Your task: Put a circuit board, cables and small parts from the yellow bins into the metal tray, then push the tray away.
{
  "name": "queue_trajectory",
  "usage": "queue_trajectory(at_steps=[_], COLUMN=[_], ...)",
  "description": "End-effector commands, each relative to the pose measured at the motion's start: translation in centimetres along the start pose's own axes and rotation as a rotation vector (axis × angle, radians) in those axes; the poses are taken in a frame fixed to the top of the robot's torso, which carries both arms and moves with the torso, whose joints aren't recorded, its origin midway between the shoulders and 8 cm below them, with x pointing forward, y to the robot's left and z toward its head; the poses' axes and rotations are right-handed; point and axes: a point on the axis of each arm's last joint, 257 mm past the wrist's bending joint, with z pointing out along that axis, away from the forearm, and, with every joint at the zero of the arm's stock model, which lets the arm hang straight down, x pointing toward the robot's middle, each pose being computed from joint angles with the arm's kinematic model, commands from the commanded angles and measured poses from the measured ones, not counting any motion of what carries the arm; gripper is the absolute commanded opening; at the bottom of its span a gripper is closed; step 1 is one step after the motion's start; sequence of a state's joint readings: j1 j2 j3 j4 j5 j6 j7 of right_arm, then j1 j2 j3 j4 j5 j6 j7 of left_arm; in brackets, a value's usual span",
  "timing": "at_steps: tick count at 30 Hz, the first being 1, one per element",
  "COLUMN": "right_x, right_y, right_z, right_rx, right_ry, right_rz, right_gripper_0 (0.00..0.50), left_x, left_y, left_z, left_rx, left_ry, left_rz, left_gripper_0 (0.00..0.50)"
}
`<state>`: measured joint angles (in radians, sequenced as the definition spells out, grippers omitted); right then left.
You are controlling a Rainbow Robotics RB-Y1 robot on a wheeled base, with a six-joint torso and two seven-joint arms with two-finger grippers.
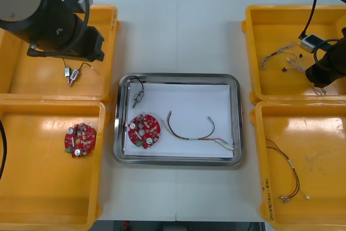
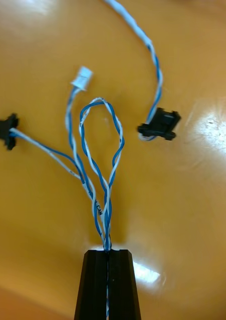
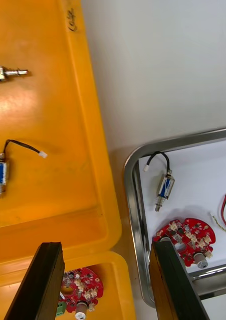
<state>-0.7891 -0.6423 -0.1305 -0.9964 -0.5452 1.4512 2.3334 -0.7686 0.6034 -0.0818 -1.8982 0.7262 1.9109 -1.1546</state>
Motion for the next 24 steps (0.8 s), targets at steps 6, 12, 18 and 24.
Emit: queue_trajectory(at_steps=[6,12,18,24], right_x=[-0.5,-0.3,-1.9,-5.2], right_y=[-1.0,-0.3,0.2,1.4], right_z=[-7.2,-10.8,-14.0,-16.9], right_rx=[0.02,0.039,0.1,0.174], right_ry=[0.015,0.061,0.038,-0.049], right_rz=[-0.041,-0.088,-0.146,-0.259], right_gripper_0=[0.0,0.0,0.0,0.0], left_x=[-0.9,-0.9,-1.3,-1.7], left_y=[7.0,9.4,11.6,13.6], left_z=[-1.4,-1.0,-0.3,0.5], left_rx=[-0.076,-0.123,-0.14,-0.16], left_ry=[-0.017,-0.012,-0.019,-0.031], left_rz=[-0.217,-0.268,-0.322,-0.367], left_gripper_0=[0.5,0.5,0.5,0.5])
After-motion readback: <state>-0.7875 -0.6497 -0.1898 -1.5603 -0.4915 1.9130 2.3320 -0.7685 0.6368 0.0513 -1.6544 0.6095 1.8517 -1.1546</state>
